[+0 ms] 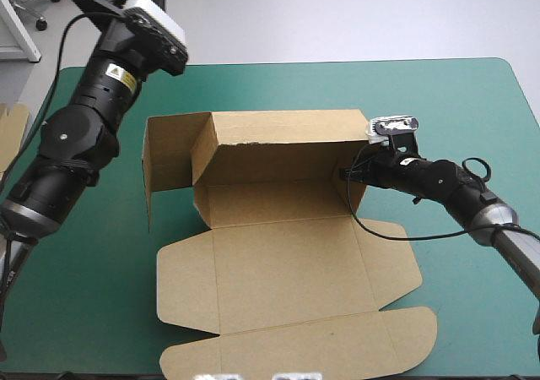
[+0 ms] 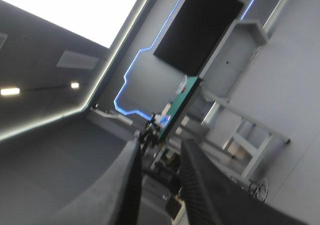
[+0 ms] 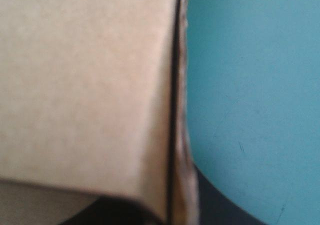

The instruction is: Fold the box

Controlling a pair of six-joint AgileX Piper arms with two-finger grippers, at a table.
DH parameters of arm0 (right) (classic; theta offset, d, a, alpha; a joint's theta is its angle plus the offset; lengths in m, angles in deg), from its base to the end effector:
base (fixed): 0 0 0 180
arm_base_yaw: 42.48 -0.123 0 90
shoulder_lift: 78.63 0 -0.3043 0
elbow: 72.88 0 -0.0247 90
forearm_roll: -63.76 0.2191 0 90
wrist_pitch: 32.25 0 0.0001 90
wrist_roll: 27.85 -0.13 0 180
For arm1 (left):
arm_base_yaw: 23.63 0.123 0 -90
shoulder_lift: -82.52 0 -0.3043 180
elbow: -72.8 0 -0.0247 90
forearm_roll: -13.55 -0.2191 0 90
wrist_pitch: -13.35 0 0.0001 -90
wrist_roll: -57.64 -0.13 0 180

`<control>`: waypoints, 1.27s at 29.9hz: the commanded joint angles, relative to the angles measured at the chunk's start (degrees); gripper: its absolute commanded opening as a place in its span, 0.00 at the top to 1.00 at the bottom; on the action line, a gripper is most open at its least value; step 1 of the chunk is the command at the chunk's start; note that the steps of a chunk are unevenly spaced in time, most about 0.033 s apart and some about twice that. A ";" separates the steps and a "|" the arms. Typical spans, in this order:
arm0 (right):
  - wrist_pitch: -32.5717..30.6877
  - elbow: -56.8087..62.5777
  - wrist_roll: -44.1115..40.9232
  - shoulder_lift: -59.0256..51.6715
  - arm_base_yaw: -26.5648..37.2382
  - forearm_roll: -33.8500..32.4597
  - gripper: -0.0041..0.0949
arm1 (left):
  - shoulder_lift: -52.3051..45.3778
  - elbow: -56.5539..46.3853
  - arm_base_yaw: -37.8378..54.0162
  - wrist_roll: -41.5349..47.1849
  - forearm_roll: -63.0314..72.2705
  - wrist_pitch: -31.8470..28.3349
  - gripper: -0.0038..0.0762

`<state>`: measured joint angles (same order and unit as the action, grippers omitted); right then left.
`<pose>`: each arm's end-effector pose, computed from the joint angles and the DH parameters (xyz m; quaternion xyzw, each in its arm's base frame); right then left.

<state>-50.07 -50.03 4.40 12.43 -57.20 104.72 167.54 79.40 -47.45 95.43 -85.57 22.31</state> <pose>0.2998 0.1058 0.2833 -0.1020 0.8878 0.1728 0.4142 0.2902 -0.1062 0.5233 0.3759 0.4975 0.2970 0.7232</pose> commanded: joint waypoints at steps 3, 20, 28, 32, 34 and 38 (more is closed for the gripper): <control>-0.73 -1.51 -5.01 -1.97 0.56 -4.49 0.99 | -0.50 1.66 12.83 11.46 -0.41 6.54 0.71; -0.94 -1.75 -10.54 -1.97 0.59 -10.36 0.99 | 6.57 -6.96 31.59 5.48 45.41 31.29 0.71; -9.84 -9.07 -18.42 -1.97 2.98 -19.39 0.99 | 7.37 -9.45 31.95 -1.29 57.49 36.54 0.71; -15.84 -14.58 -22.68 -1.97 3.48 -25.30 0.99 | 8.55 -9.45 31.95 -5.36 66.72 41.59 0.71; -18.75 -17.98 -23.67 -1.97 3.53 -26.77 0.99 | 8.77 -9.45 31.95 -10.10 73.32 41.84 0.71; -23.38 -23.88 -25.19 -1.63 3.53 -29.32 0.99 | 8.82 -9.45 31.95 -17.62 83.10 42.38 0.71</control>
<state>-73.49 -68.42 -19.09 12.59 -54.20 76.17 178.51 68.47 -15.67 83.03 -8.34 65.17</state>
